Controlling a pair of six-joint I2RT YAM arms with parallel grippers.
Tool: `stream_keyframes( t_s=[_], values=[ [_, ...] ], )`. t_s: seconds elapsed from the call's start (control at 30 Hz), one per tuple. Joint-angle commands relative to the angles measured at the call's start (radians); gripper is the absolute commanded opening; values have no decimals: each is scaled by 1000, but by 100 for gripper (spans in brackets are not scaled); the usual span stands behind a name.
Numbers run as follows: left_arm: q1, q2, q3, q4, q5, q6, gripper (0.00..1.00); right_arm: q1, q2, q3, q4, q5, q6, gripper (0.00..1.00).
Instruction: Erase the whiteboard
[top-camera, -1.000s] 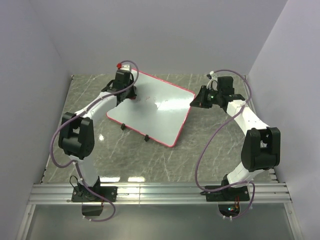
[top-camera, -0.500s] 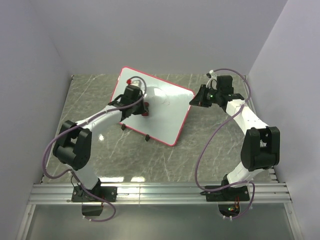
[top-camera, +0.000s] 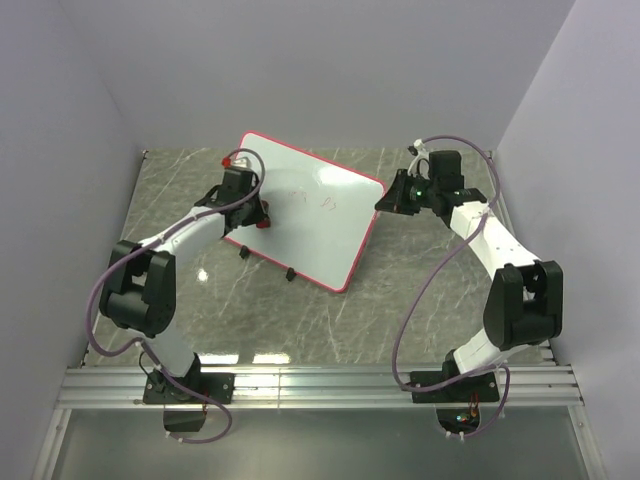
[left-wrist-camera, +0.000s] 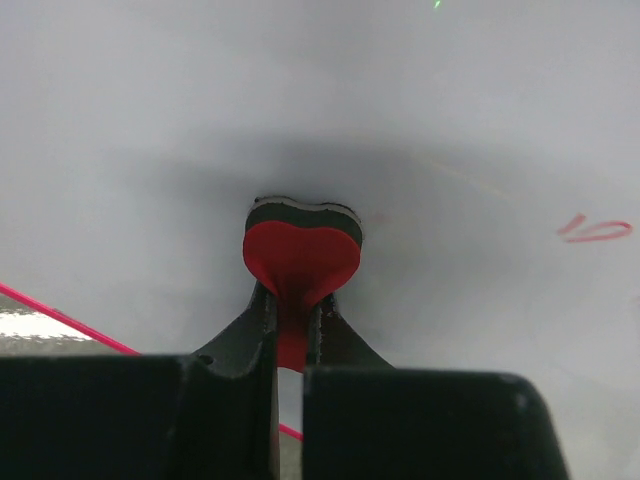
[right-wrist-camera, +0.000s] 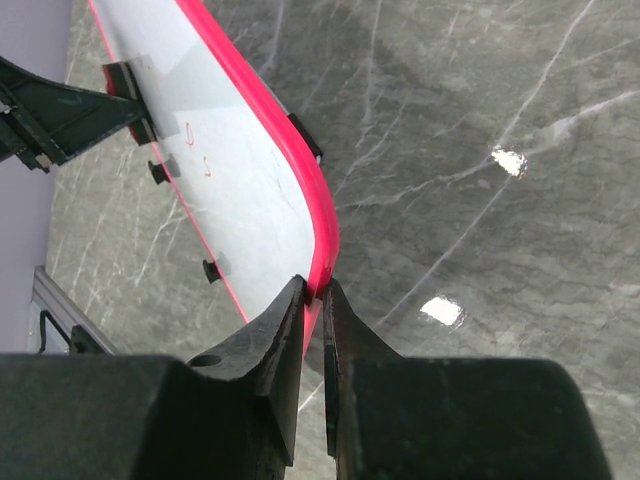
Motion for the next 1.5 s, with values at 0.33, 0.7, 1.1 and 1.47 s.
stream_keyframes(
  t_s=[0.33,0.7,1.1,1.47],
  values=[
    [-317,149,281,-53,52,13,0,99,-101,-48,-15,-11,0,4],
    [-167,118,252,-62,-29,44,0,111,-153,-82,-34,-4,-14,4],
    [-43,156,304,-50,71,107,0,118,-167,-102,-34,-4,-17,4],
    [-303,172,368,-62,155,95,0,122,-156,-99,-21,1,-17,4]
  ],
)
